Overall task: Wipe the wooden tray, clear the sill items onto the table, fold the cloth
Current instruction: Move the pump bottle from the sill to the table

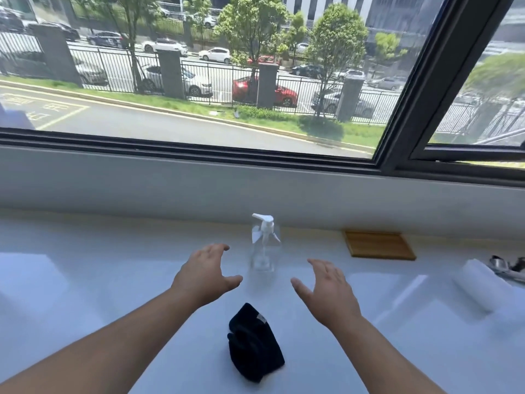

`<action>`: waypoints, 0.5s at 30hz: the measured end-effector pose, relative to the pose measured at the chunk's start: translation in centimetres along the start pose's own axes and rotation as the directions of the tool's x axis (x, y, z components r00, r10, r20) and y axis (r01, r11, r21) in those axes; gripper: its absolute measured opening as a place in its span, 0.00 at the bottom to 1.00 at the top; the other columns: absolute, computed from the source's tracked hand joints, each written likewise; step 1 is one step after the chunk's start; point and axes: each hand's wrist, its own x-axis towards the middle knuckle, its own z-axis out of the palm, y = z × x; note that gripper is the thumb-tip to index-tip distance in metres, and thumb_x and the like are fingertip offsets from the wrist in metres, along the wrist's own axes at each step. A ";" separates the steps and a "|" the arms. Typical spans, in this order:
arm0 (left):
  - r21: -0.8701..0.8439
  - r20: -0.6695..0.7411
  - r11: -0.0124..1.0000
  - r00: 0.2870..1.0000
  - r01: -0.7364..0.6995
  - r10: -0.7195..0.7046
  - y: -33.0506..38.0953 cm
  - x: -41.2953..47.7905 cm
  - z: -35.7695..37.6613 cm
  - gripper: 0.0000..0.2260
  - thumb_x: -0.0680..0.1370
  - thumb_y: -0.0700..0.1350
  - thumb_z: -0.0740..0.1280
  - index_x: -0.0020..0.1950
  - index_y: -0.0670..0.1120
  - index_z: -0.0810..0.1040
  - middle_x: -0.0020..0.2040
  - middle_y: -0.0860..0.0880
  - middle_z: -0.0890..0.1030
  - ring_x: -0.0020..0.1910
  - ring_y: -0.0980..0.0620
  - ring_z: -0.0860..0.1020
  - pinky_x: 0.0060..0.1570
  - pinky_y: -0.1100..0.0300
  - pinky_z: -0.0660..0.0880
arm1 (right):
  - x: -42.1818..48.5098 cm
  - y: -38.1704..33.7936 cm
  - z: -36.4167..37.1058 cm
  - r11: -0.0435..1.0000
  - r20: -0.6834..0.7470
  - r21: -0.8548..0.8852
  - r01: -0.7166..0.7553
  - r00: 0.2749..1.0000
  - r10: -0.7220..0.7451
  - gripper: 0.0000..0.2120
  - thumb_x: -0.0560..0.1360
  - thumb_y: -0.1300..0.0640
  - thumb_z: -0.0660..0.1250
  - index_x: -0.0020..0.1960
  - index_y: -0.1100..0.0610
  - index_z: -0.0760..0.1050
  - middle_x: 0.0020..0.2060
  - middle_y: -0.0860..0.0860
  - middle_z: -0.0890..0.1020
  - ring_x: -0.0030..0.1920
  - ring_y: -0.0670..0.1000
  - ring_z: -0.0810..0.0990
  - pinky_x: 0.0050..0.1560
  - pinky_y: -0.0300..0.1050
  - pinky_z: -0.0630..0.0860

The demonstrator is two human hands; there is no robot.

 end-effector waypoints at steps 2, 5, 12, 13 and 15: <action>-0.014 0.013 1.000 1.000 -0.009 0.009 -0.9 2.1 -0.6 0.37 0.72 0.66 0.70 0.79 0.57 0.64 0.79 0.56 0.67 0.76 0.51 0.65 0.62 0.50 0.73 | 1.3 -0.6 -0.2 0.999 -0.012 -0.011 -0.033 0.999 0.033 0.34 0.80 0.31 0.57 0.80 0.48 0.64 0.77 0.48 0.70 0.77 0.52 0.65 0.74 0.52 0.66; -0.034 0.004 0.999 0.999 -0.036 0.036 -1.6 5.3 -1.1 0.37 0.72 0.65 0.71 0.78 0.56 0.65 0.78 0.56 0.67 0.76 0.52 0.66 0.61 0.50 0.74 | 3.2 -1.2 0.1 0.997 -0.028 -0.005 -0.083 0.996 0.083 0.32 0.81 0.32 0.56 0.79 0.49 0.65 0.76 0.49 0.70 0.76 0.53 0.66 0.72 0.53 0.68; -0.005 0.160 0.997 0.984 -0.077 0.077 -1.6 8.1 1.5 0.39 0.72 0.66 0.72 0.80 0.56 0.63 0.79 0.55 0.67 0.76 0.51 0.65 0.67 0.51 0.71 | 5.9 -1.6 3.2 0.993 0.092 0.015 -0.114 0.989 0.113 0.31 0.82 0.32 0.54 0.79 0.49 0.66 0.76 0.48 0.71 0.76 0.53 0.66 0.72 0.53 0.69; 0.009 0.175 0.996 0.981 -0.085 0.082 -1.6 8.6 1.8 0.40 0.72 0.66 0.72 0.80 0.56 0.63 0.79 0.55 0.67 0.76 0.51 0.65 0.67 0.52 0.71 | 6.6 -1.4 3.5 0.992 0.104 0.022 -0.122 0.987 0.119 0.31 0.82 0.32 0.53 0.79 0.49 0.66 0.76 0.48 0.71 0.76 0.53 0.67 0.72 0.53 0.70; 0.003 0.177 0.998 0.982 -0.065 0.063 -1.3 9.7 2.1 0.40 0.72 0.66 0.72 0.80 0.56 0.63 0.79 0.55 0.67 0.76 0.51 0.66 0.66 0.52 0.72 | 8.1 -0.9 4.0 0.991 0.127 0.036 -0.130 0.984 0.125 0.31 0.83 0.33 0.53 0.78 0.49 0.68 0.75 0.48 0.72 0.75 0.53 0.68 0.71 0.53 0.71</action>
